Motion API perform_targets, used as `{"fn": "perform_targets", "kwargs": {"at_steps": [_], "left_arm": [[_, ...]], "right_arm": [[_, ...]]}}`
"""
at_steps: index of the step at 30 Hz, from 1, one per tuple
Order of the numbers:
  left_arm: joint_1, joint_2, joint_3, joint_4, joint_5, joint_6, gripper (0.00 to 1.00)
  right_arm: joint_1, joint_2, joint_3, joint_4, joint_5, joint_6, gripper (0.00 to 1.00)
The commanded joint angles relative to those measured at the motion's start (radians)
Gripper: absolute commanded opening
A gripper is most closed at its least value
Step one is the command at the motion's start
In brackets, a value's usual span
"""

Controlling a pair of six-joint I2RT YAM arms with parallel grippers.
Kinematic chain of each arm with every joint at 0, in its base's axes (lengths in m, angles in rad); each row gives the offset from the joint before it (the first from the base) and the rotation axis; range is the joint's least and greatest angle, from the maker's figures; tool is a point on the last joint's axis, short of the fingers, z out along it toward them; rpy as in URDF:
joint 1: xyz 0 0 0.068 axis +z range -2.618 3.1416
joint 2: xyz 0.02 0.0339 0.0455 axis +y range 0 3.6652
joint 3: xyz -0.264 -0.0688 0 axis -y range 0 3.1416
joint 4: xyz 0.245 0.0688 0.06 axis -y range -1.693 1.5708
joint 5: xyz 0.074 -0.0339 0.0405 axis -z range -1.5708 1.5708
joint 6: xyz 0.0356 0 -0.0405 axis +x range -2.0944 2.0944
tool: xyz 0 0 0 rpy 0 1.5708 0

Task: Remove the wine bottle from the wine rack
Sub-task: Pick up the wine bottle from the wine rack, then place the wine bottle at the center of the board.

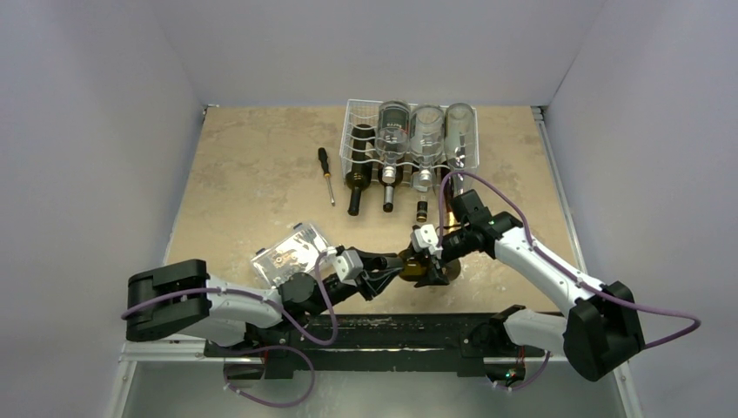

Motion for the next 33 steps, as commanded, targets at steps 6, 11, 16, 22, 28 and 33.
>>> {"fn": "perform_targets", "kwargs": {"at_steps": [6, 11, 16, 22, 28, 33], "left_arm": [[-0.004, -0.066, 0.021, 0.036, 0.000, -0.033, 0.00], [-0.004, -0.079, 0.018, 0.022, -0.006, -0.035, 0.00], [-0.004, -0.175, 0.012, -0.088, -0.042, -0.034, 0.00], [0.001, -0.363, 0.055, -0.400, -0.097, -0.047, 0.00], [0.062, -0.553, 0.188, -0.869, -0.135, -0.126, 0.00], [0.174, -0.616, 0.314, -1.138, -0.064, -0.168, 0.00]], "right_arm": [[-0.013, -0.034, 0.051, -0.014, -0.041, -0.020, 0.92], [-0.014, -0.040, 0.056, -0.013, -0.035, -0.008, 0.99], [-0.046, -0.059, 0.114, -0.065, -0.057, 0.014, 0.99], [-0.111, -0.102, 0.200, -0.198, -0.078, -0.018, 0.99], [-0.166, -0.176, 0.236, -0.155, -0.034, 0.154, 0.99], [-0.243, -0.247, 0.189, -0.021, -0.038, 0.339, 0.99]]}}
